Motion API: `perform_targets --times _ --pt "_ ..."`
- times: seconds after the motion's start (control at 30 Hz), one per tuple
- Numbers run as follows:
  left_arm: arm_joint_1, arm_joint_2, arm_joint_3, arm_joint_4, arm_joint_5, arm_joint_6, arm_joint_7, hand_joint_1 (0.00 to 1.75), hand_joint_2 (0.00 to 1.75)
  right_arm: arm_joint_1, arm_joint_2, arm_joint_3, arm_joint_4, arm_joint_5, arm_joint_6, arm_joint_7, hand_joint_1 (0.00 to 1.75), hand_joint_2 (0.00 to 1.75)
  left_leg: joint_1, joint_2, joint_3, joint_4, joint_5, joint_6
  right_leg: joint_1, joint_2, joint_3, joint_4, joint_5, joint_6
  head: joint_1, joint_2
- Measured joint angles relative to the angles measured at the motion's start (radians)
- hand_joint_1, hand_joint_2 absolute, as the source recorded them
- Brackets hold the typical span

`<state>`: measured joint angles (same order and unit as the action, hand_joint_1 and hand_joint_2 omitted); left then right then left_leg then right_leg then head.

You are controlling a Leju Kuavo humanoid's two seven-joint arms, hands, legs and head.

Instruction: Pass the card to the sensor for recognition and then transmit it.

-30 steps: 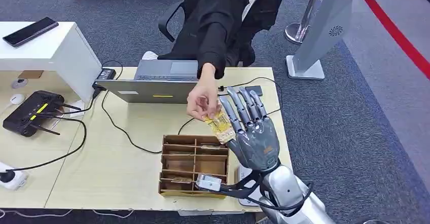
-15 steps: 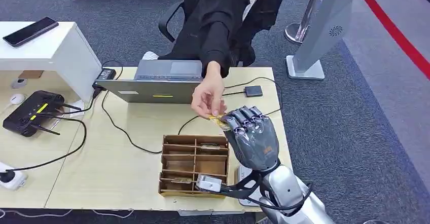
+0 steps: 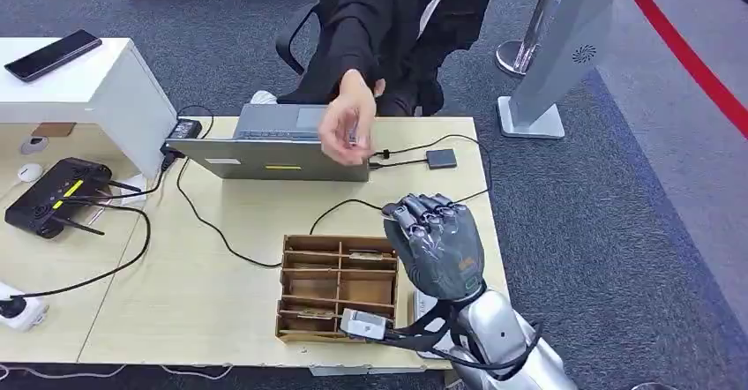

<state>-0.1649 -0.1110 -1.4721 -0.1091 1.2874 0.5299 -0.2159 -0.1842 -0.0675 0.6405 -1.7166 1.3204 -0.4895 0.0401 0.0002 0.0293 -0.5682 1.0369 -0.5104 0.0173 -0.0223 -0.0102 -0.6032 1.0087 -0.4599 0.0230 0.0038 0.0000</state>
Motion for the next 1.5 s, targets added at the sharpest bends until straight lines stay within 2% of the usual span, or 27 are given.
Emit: perform_targets --times 0.27,0.53,0.67,0.9,1.17,1.5 --pt "0.012 0.0 0.0 0.0 0.031 0.007 -0.024 0.0 0.0 0.043 0.005 0.004 -0.04 -0.189 0.04 -0.047 1.75 1.75 0.0 0.0 0.0 0.0 0.0 0.0 0.0 0.0 0.0 0.0 0.0 0.0 0.0 0.0" --pt "0.023 0.0 0.0 0.0 0.039 0.009 -0.029 0.0 0.0 0.074 0.005 0.005 -0.054 -0.226 0.044 -0.059 1.75 1.75 0.0 0.0 0.0 0.0 0.0 0.0 0.0 0.0 0.0 0.0 0.0 0.0 0.0 0.0" --pt "0.024 0.0 0.0 0.0 0.053 0.012 -0.037 0.0 0.0 0.093 0.005 0.004 -0.06 -0.309 0.075 -0.074 1.75 1.75 0.0 0.0 0.0 0.0 0.0 0.0 0.0 0.0 0.0 0.0 0.0 0.0 0.0 0.0" --pt "0.03 0.0 0.001 0.0 0.084 0.02 -0.054 0.0 0.0 0.17 0.013 -0.029 -0.06 -0.43 0.079 -0.118 1.75 1.75 0.0 0.0 0.0 0.0 -0.001 0.0 0.0 0.0 0.0 0.0 -0.001 0.0 0.0 0.0" --pt "0.037 -0.002 0.002 0.0 0.113 0.026 -0.059 0.0 0.0 0.265 0.022 -0.082 -0.053 -0.492 0.077 -0.145 1.75 1.75 0.0 0.0 0.0 0.0 -0.001 0.0 0.0 0.0 0.0 0.0 -0.001 0.0 0.0 0.0" --pt "0.039 -0.004 0.002 0.0 0.144 0.029 -0.079 0.0 0.0 0.341 0.023 -0.129 -0.034 -0.548 0.043 -0.13 1.75 1.75 0.0 0.0 0.0 0.0 -0.001 0.0 0.0 0.0 0.0 0.0 -0.001 0.0 0.0 0.0"
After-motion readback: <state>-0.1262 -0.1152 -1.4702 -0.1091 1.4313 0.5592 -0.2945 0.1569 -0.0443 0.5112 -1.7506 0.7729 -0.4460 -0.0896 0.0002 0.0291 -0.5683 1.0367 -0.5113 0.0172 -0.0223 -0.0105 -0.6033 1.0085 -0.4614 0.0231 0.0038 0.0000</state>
